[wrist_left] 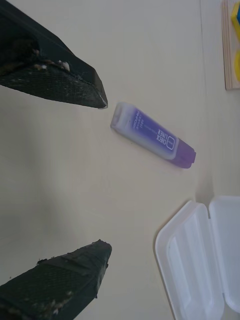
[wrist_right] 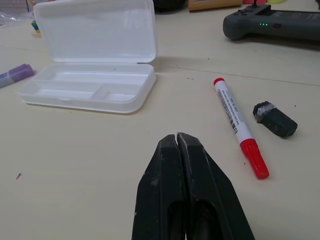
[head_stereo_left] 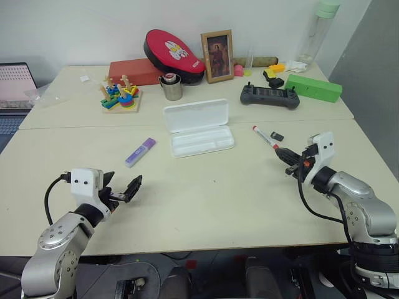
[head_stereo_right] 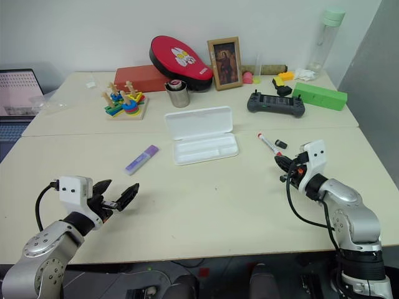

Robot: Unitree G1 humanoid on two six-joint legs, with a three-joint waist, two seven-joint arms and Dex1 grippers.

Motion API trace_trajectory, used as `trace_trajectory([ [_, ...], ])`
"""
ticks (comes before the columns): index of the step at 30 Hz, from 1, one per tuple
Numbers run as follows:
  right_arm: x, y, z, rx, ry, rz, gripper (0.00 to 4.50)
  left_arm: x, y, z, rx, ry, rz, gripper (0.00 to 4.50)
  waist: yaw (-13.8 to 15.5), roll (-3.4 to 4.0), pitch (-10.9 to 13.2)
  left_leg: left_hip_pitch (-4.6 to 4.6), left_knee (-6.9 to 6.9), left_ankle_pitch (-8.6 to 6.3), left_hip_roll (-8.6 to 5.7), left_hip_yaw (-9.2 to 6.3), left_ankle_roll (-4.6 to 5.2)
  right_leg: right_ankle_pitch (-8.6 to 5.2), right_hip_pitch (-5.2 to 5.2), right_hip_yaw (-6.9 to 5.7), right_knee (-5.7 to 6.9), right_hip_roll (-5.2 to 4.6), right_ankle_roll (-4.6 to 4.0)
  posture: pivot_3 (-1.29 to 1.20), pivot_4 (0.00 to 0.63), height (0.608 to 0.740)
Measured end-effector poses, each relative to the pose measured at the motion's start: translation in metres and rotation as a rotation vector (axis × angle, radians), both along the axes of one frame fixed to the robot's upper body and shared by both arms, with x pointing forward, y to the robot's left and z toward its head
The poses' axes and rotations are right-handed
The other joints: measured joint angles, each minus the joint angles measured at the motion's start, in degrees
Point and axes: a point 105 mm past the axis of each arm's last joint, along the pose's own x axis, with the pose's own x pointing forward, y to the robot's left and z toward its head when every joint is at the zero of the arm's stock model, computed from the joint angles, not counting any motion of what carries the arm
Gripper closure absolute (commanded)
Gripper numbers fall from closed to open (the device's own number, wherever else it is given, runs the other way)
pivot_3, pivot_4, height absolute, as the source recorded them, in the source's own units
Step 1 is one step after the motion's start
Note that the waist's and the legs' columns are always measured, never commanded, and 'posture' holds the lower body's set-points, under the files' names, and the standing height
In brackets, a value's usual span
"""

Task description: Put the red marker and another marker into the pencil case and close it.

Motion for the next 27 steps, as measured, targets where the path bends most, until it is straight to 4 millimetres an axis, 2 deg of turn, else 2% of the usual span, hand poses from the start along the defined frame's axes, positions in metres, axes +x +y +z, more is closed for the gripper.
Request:
trace_trajectory([
  [15,0.003,0.000,-0.011,-0.063,0.064,-0.014,4.48,0.000,-0.001,-0.002,-0.004,0.017,-0.004,0.00,0.00,0.00,0.00,-0.02,0.00,0.00,0.00,0.00,0.00,0.00,-0.02,0.00,-0.01,0.00,0.00,0.00,0.150,0.740],
  [18,0.004,-0.002,-0.012,-0.072,0.066,-0.010,3.96,0.000,-0.001,-0.001,-0.002,0.018,-0.008,0.00,0.00,-0.01,0.01,-0.02,0.00,0.00,0.00,0.00,0.00,0.00,-0.02,0.00,-0.01,0.00,0.00,0.00,0.150,0.740],
  [25,0.000,0.011,-0.003,-0.111,0.049,0.137,2.28,0.000,-0.002,0.006,0.024,0.016,-0.042,0.00,0.00,-0.02,0.01,-0.04,0.00,0.00,0.00,0.00,0.00,0.00,-0.02,0.00,-0.03,0.00,0.00,0.00,0.150,0.740],
  [27,0.000,0.014,-0.003,-0.133,0.053,0.162,1.92,0.000,-0.003,0.006,0.022,0.020,-0.045,0.00,0.00,-0.02,0.01,-0.05,0.00,0.00,0.00,0.00,0.00,0.00,-0.03,-0.01,-0.04,0.00,0.00,0.00,0.150,0.740],
])
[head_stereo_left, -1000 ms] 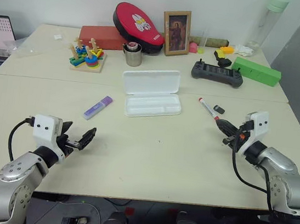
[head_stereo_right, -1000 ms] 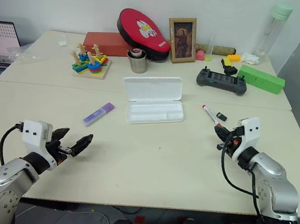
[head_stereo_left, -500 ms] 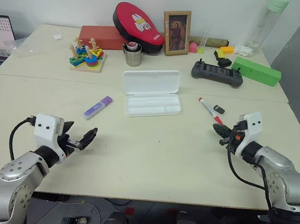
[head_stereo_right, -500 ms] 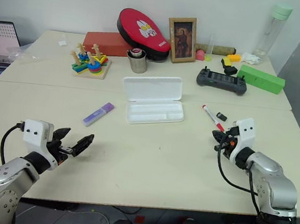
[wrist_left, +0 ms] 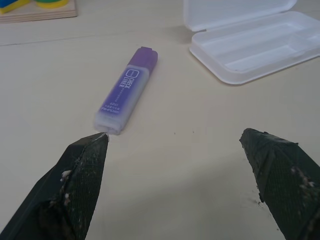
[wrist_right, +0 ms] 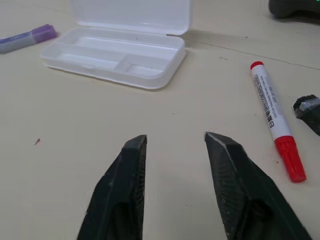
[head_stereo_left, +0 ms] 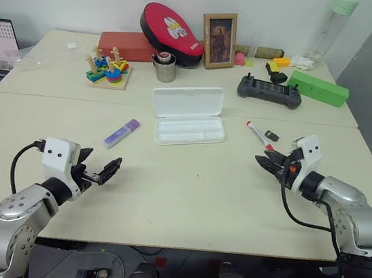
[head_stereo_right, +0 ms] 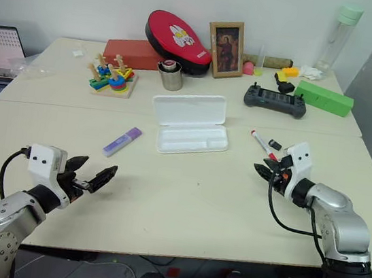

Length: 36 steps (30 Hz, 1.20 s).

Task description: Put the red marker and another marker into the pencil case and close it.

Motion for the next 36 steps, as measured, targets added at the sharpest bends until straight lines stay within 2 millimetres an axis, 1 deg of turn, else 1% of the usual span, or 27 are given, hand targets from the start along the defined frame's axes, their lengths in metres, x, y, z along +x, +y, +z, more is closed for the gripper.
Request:
trace_trajectory([
  [1,0.001,0.002,0.001,-0.008,-0.003,0.010,1.62,0.000,0.000,0.000,-0.002,0.000,-0.002,0.00,-0.04,0.00,0.00,0.00,0.00,0.00,0.00,0.00,0.00,0.00,-0.01,0.00,0.00,0.00,0.00,0.00,0.150,0.740],
  [2,0.001,0.005,0.003,-0.016,-0.008,0.031,1.41,0.000,-0.001,0.000,-0.002,0.000,-0.007,0.00,-0.11,0.00,0.00,0.00,0.00,0.00,0.00,0.00,0.00,0.00,-0.02,0.00,0.01,0.00,0.00,0.00,0.150,0.740],
  [4,0.002,0.013,0.008,-0.042,-0.017,0.088,1.41,-0.001,-0.003,0.002,0.002,0.001,-0.029,0.00,-0.19,0.00,0.01,0.00,0.00,0.00,0.00,0.00,0.00,0.00,-0.03,0.00,0.02,0.00,0.00,0.00,0.150,0.740],
  [8,0.004,0.037,0.024,-0.097,-0.082,0.240,1.41,-0.005,-0.010,0.009,0.018,0.005,-0.102,0.00,-0.45,-0.02,0.01,0.01,-0.01,0.00,0.00,0.00,0.00,0.01,-0.02,0.00,0.01,0.00,0.03,0.00,0.150,0.740],
  [9,0.006,0.040,0.025,-0.101,-0.084,0.259,1.41,-0.005,-0.010,0.009,0.019,0.009,-0.110,0.00,-0.48,-0.04,0.02,-0.01,-0.01,0.00,0.00,0.00,0.00,0.01,-0.02,0.00,0.01,0.00,0.02,0.00,0.150,0.740],
  [11,0.012,0.047,0.024,-0.128,-0.085,0.304,1.41,-0.008,-0.012,0.010,0.029,0.028,-0.145,0.00,-0.60,-0.06,0.04,-0.02,0.00,0.00,0.00,0.00,0.00,0.01,-0.04,0.00,0.00,0.00,0.02,0.00,0.150,0.740],
  [12,0.017,0.055,0.023,-0.152,-0.091,0.345,1.41,-0.010,-0.012,0.012,0.048,0.035,-0.168,0.00,-0.74,-0.08,0.06,-0.02,0.00,0.00,0.00,0.00,0.00,0.01,-0.04,0.00,0.01,0.00,0.02,0.00,0.150,0.740],
  [14,0.020,0.070,0.023,-0.176,-0.111,0.413,1.41,-0.010,-0.016,0.019,0.064,0.017,-0.200,0.00,-0.89,-0.08,0.06,-0.01,-0.03,0.00,0.00,0.00,0.00,0.01,-0.07,0.00,0.02,0.00,0.01,0.00,0.150,0.740],
  [17,0.033,0.093,0.016,-0.227,-0.121,0.494,1.41,-0.008,-0.018,0.025,0.064,-0.002,-0.212,0.00,-1.14,-0.08,0.06,-0.03,-0.02,0.00,0.00,0.01,-0.01,0.02,-0.11,0.01,0.01,0.00,0.02,0.00,0.150,0.740],
  [19,0.042,0.100,0.008,-0.271,-0.116,0.513,1.41,-0.008,-0.018,0.025,0.064,-0.001,-0.212,0.00,-1.26,-0.08,0.07,-0.06,-0.03,0.01,0.00,0.01,-0.02,0.03,-0.12,0.01,0.00,0.00,0.00,0.00,0.150,0.740],
  [22,0.052,0.104,-0.005,-0.324,-0.097,0.531,1.41,-0.010,-0.017,0.022,0.065,0.011,-0.209,0.00,-1.24,-0.07,0.07,-0.19,-0.03,0.04,0.00,0.01,-0.07,0.03,-0.23,0.01,-0.02,0.00,-0.02,0.00,0.150,0.740],
  [26,0.060,0.106,-0.013,-0.345,-0.081,0.542,1.41,-0.010,-0.017,0.020,0.066,0.016,-0.205,0.00,-1.24,-0.07,0.07,-0.26,-0.04,0.05,0.00,0.01,-0.09,0.04,-0.31,0.01,-0.04,0.00,-0.04,0.00,0.150,0.740],
  [29,0.070,0.112,-0.010,-0.369,-0.069,0.539,1.41,-0.013,-0.018,0.018,0.068,0.025,-0.207,0.00,-1.73,-0.06,0.08,-0.24,-0.05,0.03,0.00,0.01,-0.07,0.04,-0.33,0.01,0.03,0.01,-0.05,0.00,0.150,0.740],
  [32,0.077,0.112,-0.009,-0.378,-0.058,0.525,1.41,-0.015,-0.019,0.018,0.074,0.021,-0.212,0.00,-2.35,-0.06,0.08,-0.22,-0.03,0.03,0.00,0.01,-0.05,0.05,-0.33,0.02,0.05,0.02,-0.06,0.00,0.150,0.740],
  [36,0.083,0.111,-0.007,-0.378,-0.049,0.509,1.41,-0.019,-0.017,0.012,0.071,0.042,-0.204,0.00,-2.50,-0.05,0.08,-0.23,-0.04,0.02,0.00,0.01,-0.04,0.05,-0.34,0.03,0.04,0.02,-0.07,0.00,0.150,0.740],
])
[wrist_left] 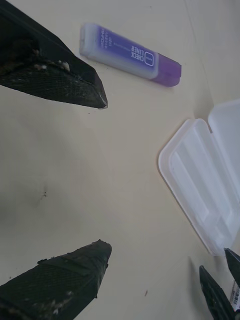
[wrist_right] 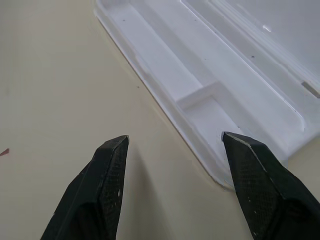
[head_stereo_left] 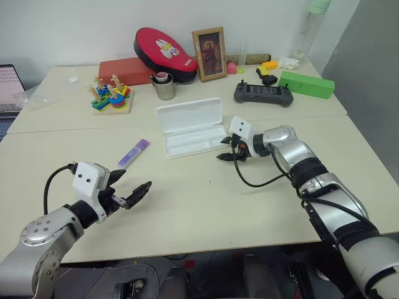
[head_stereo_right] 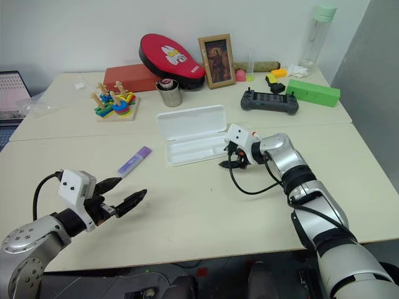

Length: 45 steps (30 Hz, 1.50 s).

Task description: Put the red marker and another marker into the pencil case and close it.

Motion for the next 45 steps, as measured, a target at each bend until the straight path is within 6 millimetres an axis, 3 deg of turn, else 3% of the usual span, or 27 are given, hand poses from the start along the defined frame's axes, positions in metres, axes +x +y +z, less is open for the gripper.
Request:
trace_trajectory([
  [11,0.003,0.011,-0.007,-0.043,0.008,-0.006,1.41,0.000,0.000,0.000,-0.004,-0.004,0.003,0.00,-0.17,0.00,-0.01,0.06,0.01,-0.01,0.00,0.00,0.03,0.02,0.01,0.01,0.08,0.01,-0.02,0.00,0.150,0.740],
  [12,0.003,0.012,-0.007,-0.045,0.009,-0.005,1.76,0.000,0.000,0.000,-0.004,-0.004,0.003,0.00,-0.18,0.00,0.00,0.07,0.01,-0.01,0.00,0.00,0.03,0.02,0.01,0.02,0.09,0.01,-0.02,0.00,0.150,0.740],
  [14,0.003,0.014,-0.007,-0.061,0.010,0.000,1.95,0.000,0.000,0.000,-0.005,-0.006,0.008,0.00,-0.22,0.01,0.00,0.09,0.01,-0.01,0.00,0.00,0.03,0.02,0.01,0.03,0.09,0.02,-0.03,0.00,0.150,0.740],
  [24,0.003,0.017,-0.010,-0.163,-0.010,0.031,4.48,0.001,0.002,-0.001,-0.002,-0.022,0.037,0.00,-0.26,0.00,-0.02,0.11,0.00,0.00,0.00,0.00,0.01,0.02,0.02,0.04,0.09,0.02,-0.03,0.00,0.150,0.740],
  [45,0.006,0.024,-0.009,-0.209,-0.074,0.047,4.48,0.003,0.002,-0.002,-0.007,-0.027,0.057,0.00,-0.33,0.00,-0.03,0.21,0.02,0.00,0.00,0.00,0.06,0.05,0.08,0.06,0.18,0.03,-0.06,0.00,0.150,0.740],
])
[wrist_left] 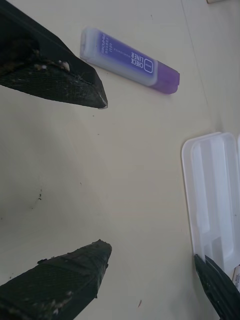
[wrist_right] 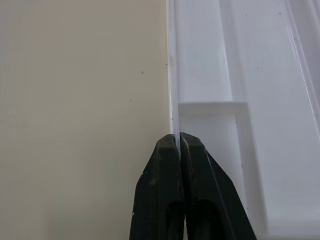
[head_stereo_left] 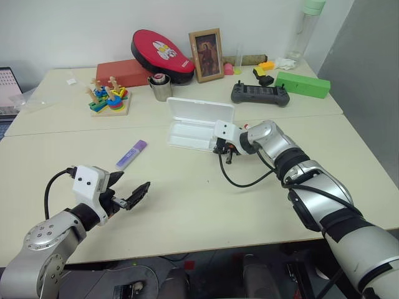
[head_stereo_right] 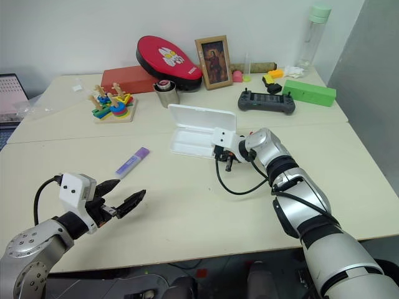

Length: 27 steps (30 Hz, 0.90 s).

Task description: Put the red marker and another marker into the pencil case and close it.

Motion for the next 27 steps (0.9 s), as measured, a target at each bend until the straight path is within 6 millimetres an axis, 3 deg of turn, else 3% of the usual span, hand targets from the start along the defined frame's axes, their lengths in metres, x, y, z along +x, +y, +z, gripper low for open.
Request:
trace_trajectory([
  [5,-0.013,-0.003,-0.001,0.006,0.041,0.097,4.48,0.000,0.000,0.000,0.001,0.001,0.004,0.00,0.01,0.01,0.01,-0.06,-0.01,0.01,0.00,0.00,-0.03,0.00,0.00,0.00,-0.08,0.00,0.00,0.00,0.150,0.740],
  [13,-0.060,-0.013,-0.006,0.027,0.093,0.244,4.48,0.002,0.000,0.002,0.002,-0.007,0.005,0.00,0.37,0.00,0.00,-0.19,-0.01,0.03,0.00,-0.01,-0.09,0.00,-0.05,-0.03,-0.13,-0.01,0.00,0.00,0.150,0.740],
  [18,-0.083,-0.011,0.002,0.043,0.100,0.270,4.48,0.004,-0.002,0.004,0.001,-0.014,-0.002,0.00,0.36,-0.01,0.00,-0.13,0.01,-0.01,0.00,-0.01,0.00,0.01,-0.04,-0.02,-0.07,-0.01,0.04,0.00,0.150,0.740],
  [27,-0.108,-0.009,-0.007,0.087,0.141,0.239,4.48,0.004,-0.003,0.002,0.001,-0.009,-0.002,0.00,0.54,-0.02,-0.01,-0.15,0.06,0.00,0.00,-0.01,0.01,0.06,-0.02,-0.02,-0.09,-0.01,0.10,0.00,0.150,0.740],
])
